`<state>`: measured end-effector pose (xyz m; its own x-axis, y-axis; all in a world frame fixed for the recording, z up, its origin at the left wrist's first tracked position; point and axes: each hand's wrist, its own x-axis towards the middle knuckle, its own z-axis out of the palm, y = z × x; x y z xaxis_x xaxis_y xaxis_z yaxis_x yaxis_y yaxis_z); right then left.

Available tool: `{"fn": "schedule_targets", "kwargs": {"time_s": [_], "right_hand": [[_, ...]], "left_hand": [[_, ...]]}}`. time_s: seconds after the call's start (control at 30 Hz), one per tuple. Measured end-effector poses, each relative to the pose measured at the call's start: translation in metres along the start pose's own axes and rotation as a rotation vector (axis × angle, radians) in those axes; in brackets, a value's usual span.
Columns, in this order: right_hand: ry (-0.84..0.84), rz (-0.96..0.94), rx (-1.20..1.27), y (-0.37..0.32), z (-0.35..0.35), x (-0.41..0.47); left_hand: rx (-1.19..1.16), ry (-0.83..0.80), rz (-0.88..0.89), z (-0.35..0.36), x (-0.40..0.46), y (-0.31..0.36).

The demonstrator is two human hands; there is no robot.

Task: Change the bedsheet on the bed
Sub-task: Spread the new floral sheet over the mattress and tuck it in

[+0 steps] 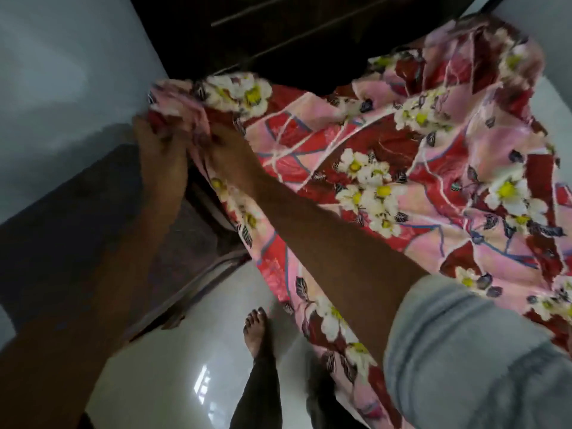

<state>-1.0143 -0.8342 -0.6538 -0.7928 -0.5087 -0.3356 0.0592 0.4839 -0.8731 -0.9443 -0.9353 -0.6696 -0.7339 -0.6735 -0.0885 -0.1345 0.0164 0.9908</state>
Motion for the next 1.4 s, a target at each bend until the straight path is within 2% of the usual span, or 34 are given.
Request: {"fn": "schedule_targets", "kwargs": {"time_s": [0.07, 0.17, 0.3, 0.37, 0.43, 0.5, 0.57, 0.67, 0.73, 0.8, 0.9, 1.03, 1.2, 1.4], "right_hand": [[-0.1, -0.016, -0.005, 0.0, 0.0, 0.016], [-0.248, 0.014, -0.036, 0.027, -0.018, 0.008], [-0.127, 0.078, 0.121, 0.081, -0.067, -0.042], [-0.037, 0.095, 0.023, 0.122, -0.108, -0.072], [0.145, 0.034, -0.165, 0.162, -0.155, -0.114], [0.3, 0.012, -0.402, 0.205, -0.203, -0.161], [0.361, 0.127, -0.562, 0.247, -0.238, -0.209], [0.413, 0.411, -0.591, 0.302, -0.273, -0.294], [0.397, 0.513, -0.562, 0.327, -0.278, -0.352], [0.403, 0.594, -0.526, 0.343, -0.278, -0.411], [0.457, 0.704, -0.456, 0.331, -0.273, -0.484], [0.601, 0.8, -0.404, 0.281, -0.267, -0.574], [0.844, 0.903, -0.381, 0.209, -0.22, -0.67], [1.082, 1.029, -0.31, 0.147, -0.15, -0.791]], "left_hand": [[0.018, -0.059, 0.0, 0.0, 0.001, -0.007], [0.022, -0.066, -0.163, -0.004, -0.003, -0.035], [0.085, -0.182, -0.117, 0.015, -0.031, -0.049], [0.155, -0.29, -0.001, 0.036, -0.048, -0.051], [0.324, -0.397, 0.132, 0.057, -0.059, -0.059], [0.574, -0.594, 0.27, 0.089, -0.078, -0.064], [0.786, -0.782, 0.407, 0.125, -0.107, -0.066], [1.021, -1.076, 0.669, 0.185, -0.162, -0.078], [1.164, -1.189, 0.768, 0.212, -0.193, -0.08], [1.189, -1.281, 0.846, 0.238, -0.231, -0.072], [1.101, -1.407, 0.948, 0.272, -0.282, -0.044], [1.07, -1.573, 1.209, 0.296, -0.347, 0.008], [1.062, -1.677, 1.539, 0.292, -0.419, 0.078], [0.972, -1.766, 1.812, 0.283, -0.522, 0.142]]}}
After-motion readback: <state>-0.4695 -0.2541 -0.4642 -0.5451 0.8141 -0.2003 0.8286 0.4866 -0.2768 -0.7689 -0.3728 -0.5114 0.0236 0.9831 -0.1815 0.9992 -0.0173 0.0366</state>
